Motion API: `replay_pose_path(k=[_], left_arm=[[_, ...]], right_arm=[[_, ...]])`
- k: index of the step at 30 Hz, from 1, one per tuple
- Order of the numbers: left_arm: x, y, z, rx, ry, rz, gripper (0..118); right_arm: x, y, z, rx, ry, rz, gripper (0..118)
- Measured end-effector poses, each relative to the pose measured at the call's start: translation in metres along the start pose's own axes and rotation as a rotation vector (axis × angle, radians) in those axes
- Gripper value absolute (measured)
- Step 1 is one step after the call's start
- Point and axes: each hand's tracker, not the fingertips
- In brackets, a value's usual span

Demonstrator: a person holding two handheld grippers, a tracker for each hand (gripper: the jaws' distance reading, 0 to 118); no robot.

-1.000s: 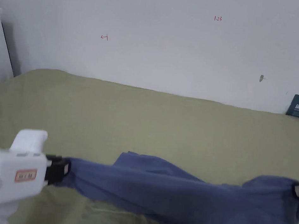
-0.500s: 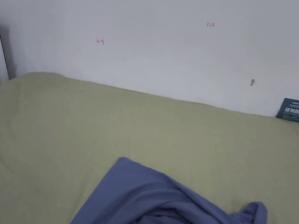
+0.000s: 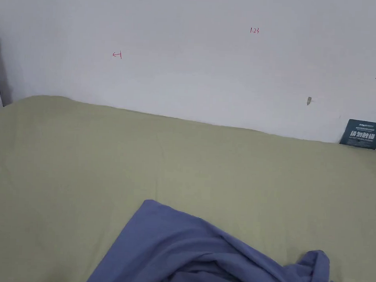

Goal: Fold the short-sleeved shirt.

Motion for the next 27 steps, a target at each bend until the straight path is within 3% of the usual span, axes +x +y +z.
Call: replay_pose_path(k=[1,2,3,8,13,14,15,17,18,19,23,24,25,26,27], left_arm=[[0.005,0.006,-0.004,0.006,-0.002,-0.015,35],[-0.005,0.008,-0.014,0.008,0.001,-0.029,0],[-0.003,0.015,-0.023,0.009,0.002,-0.040,0],[0.029,0.083,-0.093,-0.024,-0.017,-0.060,0],[0.052,0.176,-0.222,-0.164,-0.005,-0.177,0],[0.058,0.191,-0.250,-0.211,0.001,-0.200,1],[0.066,0.203,-0.277,-0.271,0.039,-0.245,10],[0.077,0.214,-0.320,-0.311,0.085,-0.269,80],[0.085,0.219,-0.339,-0.345,0.066,-0.265,109],[0.086,0.217,-0.356,-0.356,0.042,-0.237,118],[0.077,0.200,-0.405,-0.461,0.061,-0.165,115],[0.077,0.193,-0.410,-0.488,0.068,-0.170,109],[0.076,0.187,-0.412,-0.509,0.083,-0.183,92],[0.082,0.176,-0.404,-0.508,0.122,-0.214,91],[0.083,0.176,-0.392,-0.434,0.123,-0.254,80]], right_arm=[[-0.002,0.006,0.000,0.005,-0.003,-0.001,0],[-0.004,0.010,-0.002,0.014,-0.024,0.007,0],[-0.005,0.013,-0.005,0.021,-0.061,0.009,0],[0.004,0.030,-0.028,0.011,-0.036,-0.027,0],[0.008,0.056,-0.042,0.031,-0.049,-0.024,0],[0.009,0.059,-0.042,0.036,-0.053,-0.024,0],[0.012,0.062,-0.043,0.042,-0.056,-0.020,0],[0.017,0.064,-0.047,0.043,-0.067,-0.014,0],[0.021,0.065,-0.049,0.039,-0.070,-0.013,0],[0.026,0.065,-0.052,0.027,-0.072,-0.012,0],[0.043,0.064,-0.066,-0.017,-0.077,-0.026,0],[0.046,0.065,-0.071,-0.031,-0.081,-0.033,0],[0.048,0.066,-0.076,-0.050,-0.080,-0.039,0],[0.051,0.068,-0.083,-0.078,-0.079,-0.043,0],[0.054,0.071,-0.090,-0.097,-0.079,-0.042,1]])
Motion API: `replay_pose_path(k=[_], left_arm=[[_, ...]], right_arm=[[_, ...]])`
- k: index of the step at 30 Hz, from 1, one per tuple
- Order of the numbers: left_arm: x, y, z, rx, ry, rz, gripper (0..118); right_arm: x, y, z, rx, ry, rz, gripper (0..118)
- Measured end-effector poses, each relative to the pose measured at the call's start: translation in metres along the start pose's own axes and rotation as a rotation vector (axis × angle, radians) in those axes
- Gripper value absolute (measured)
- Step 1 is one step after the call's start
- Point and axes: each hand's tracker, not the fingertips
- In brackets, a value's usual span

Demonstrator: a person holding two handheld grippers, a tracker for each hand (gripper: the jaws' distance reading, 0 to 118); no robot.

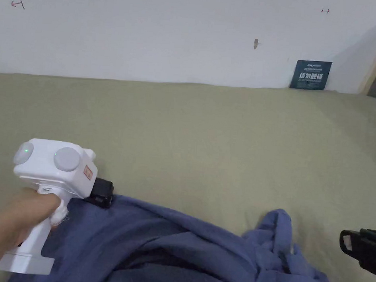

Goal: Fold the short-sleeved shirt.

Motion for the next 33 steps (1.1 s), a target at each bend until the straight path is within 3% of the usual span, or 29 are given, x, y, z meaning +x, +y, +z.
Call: replay_pose_path(k=[1,2,3,4,5,8,11,13,15,16,17,19,22,29,33], left_arm=[[0.000,-0.003,0.008,0.039,-0.040,0.002,42],[-0.002,-0.004,0.014,0.039,-0.072,-0.004,1],[-0.005,-0.005,0.019,0.035,-0.117,0.002,2],[-0.006,-0.010,0.022,0.044,-0.122,0.007,2],[-0.005,-0.012,0.030,0.055,-0.099,0.003,2],[-0.001,-0.019,0.053,0.094,-0.108,-0.011,2],[-0.017,-0.024,0.060,0.139,-0.126,0.040,2],[-0.022,-0.029,0.067,0.148,-0.134,0.064,2],[-0.031,-0.032,0.066,0.136,-0.141,0.084,2],[-0.032,-0.034,0.065,0.134,-0.141,0.091,2],[-0.033,-0.037,0.066,0.134,-0.139,0.095,2],[-0.045,-0.039,0.060,0.145,-0.133,0.112,2],[-0.056,-0.044,0.081,0.230,-0.145,0.146,2],[-0.083,-0.039,0.185,0.454,-0.108,0.211,2],[-0.091,-0.032,0.246,0.564,-0.074,0.173,2]], right_arm=[[0.002,0.004,-0.008,-0.035,0.015,0.006,7],[-0.002,0.010,-0.013,-0.068,0.023,0.018,23],[0.000,0.015,-0.022,-0.078,0.031,0.026,49],[0.002,0.019,-0.031,-0.109,0.059,0.034,88],[0.004,0.024,-0.044,-0.152,0.062,0.035,99],[0.003,0.037,-0.075,-0.224,0.100,0.033,95],[-0.001,0.043,-0.117,-0.308,0.058,0.034,95],[-0.003,0.045,-0.142,-0.360,0.086,-0.012,95],[0.003,0.041,-0.170,-0.391,0.098,-0.107,94],[0.001,0.041,-0.177,-0.403,0.087,-0.134,89],[-0.001,0.042,-0.181,-0.398,0.084,-0.152,70],[-0.010,0.046,-0.175,-0.358,-0.001,-0.110,3],[-0.015,0.055,-0.138,-0.258,0.078,-0.115,3],[-0.023,0.116,-0.060,-0.045,0.119,-0.108,3],[-0.035,0.158,-0.024,0.050,0.130,-0.049,3]])
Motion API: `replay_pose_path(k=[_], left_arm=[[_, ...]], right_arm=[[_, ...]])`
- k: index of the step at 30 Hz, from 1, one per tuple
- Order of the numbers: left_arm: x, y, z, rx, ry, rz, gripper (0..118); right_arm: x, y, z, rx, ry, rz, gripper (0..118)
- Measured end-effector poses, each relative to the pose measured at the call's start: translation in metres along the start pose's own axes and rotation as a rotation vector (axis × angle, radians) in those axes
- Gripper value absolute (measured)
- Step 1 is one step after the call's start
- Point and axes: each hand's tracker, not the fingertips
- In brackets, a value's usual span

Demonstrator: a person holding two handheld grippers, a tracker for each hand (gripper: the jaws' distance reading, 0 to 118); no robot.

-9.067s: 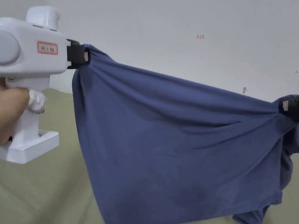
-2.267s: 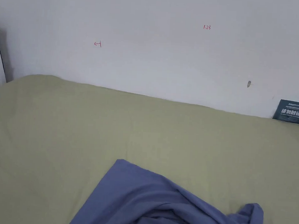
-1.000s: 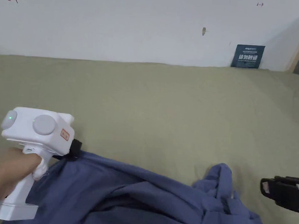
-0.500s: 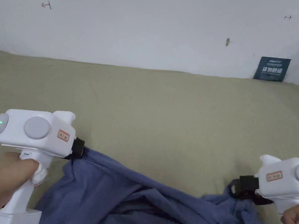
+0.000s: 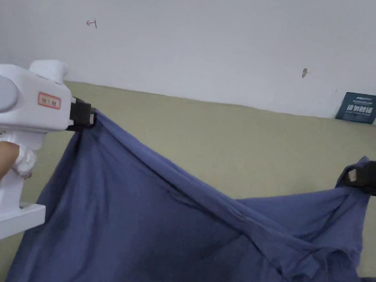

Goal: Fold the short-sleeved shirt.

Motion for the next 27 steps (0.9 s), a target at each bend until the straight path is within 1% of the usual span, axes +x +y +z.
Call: replay_pose_path(k=[4,7,9,11,12,13,16,17,20,24,27], left_arm=[[0.001,0.038,0.041,0.102,0.031,-0.024,2],[-0.003,0.066,0.061,0.163,0.068,-0.027,2],[-0.005,0.085,0.073,0.185,0.080,-0.024,2],[-0.004,0.106,0.079,0.217,0.094,-0.025,2],[-0.004,0.113,0.083,0.225,0.096,-0.028,2],[-0.003,0.122,0.087,0.258,0.113,-0.032,2],[0.000,0.144,0.099,0.306,0.133,-0.042,2],[0.001,0.150,0.103,0.327,0.124,-0.040,2],[-0.004,0.168,0.102,0.375,0.109,-0.039,2],[0.000,0.174,0.105,0.396,0.119,-0.069,2],[-0.001,0.170,0.105,0.383,0.110,-0.067,2]], right_arm=[[-0.017,0.043,0.023,0.101,0.003,0.056,3],[-0.037,0.076,0.041,0.156,0.003,0.087,3],[-0.058,0.092,0.056,0.201,-0.009,0.132,3],[-0.070,0.113,0.066,0.259,-0.018,0.164,3],[-0.074,0.122,0.070,0.283,-0.027,0.168,3],[-0.069,0.136,0.065,0.292,-0.021,0.167,3],[-0.081,0.164,0.073,0.347,-0.053,0.195,3],[-0.076,0.176,0.074,0.365,-0.067,0.186,3],[-0.081,0.194,0.079,0.397,-0.079,0.152,3],[-0.085,0.202,0.083,0.416,-0.079,0.141,3],[-0.078,0.205,0.078,0.402,-0.074,0.137,3]])
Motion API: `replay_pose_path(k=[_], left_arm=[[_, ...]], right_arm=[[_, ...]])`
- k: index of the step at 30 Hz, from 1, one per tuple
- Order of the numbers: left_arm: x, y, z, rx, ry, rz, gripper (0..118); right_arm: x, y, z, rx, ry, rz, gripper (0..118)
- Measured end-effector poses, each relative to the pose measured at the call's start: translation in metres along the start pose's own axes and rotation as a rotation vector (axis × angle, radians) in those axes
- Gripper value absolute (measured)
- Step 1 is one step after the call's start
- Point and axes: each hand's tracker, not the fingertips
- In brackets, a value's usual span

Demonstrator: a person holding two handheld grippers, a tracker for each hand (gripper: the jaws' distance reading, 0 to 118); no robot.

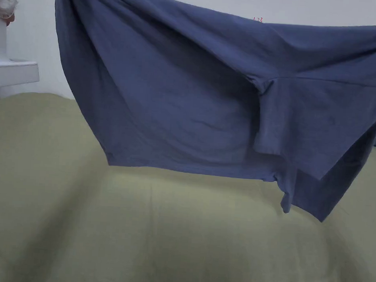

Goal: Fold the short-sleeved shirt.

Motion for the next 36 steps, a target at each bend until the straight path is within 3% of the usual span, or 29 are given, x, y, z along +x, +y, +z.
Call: replay_pose_path(k=[6,11,16,18,21,31,36], left_arm=[[-0.002,-0.042,0.000,-0.112,-0.022,-0.010,2],[0.004,-0.095,0.034,-0.219,-0.056,0.025,2],[-0.002,-0.138,0.066,-0.281,-0.098,0.030,2],[-0.004,-0.159,0.087,-0.299,-0.111,0.052,2],[-0.006,-0.188,0.120,-0.328,-0.140,0.093,2],[-0.028,-0.280,0.211,-0.415,-0.153,0.107,2],[-0.032,-0.336,0.238,-0.519,-0.137,0.143,2]], right_arm=[[0.011,-0.045,-0.003,-0.151,0.005,0.036,3],[0.021,-0.094,0.015,-0.285,0.000,-0.016,3],[0.035,-0.127,0.045,-0.369,0.015,-0.002,3],[0.027,-0.143,0.070,-0.416,0.017,-0.054,3],[0.032,-0.165,0.090,-0.484,0.012,-0.066,3],[0.032,-0.221,0.165,-0.543,0.068,-0.081,3],[0.037,-0.289,0.175,-0.634,0.013,-0.117,3]])
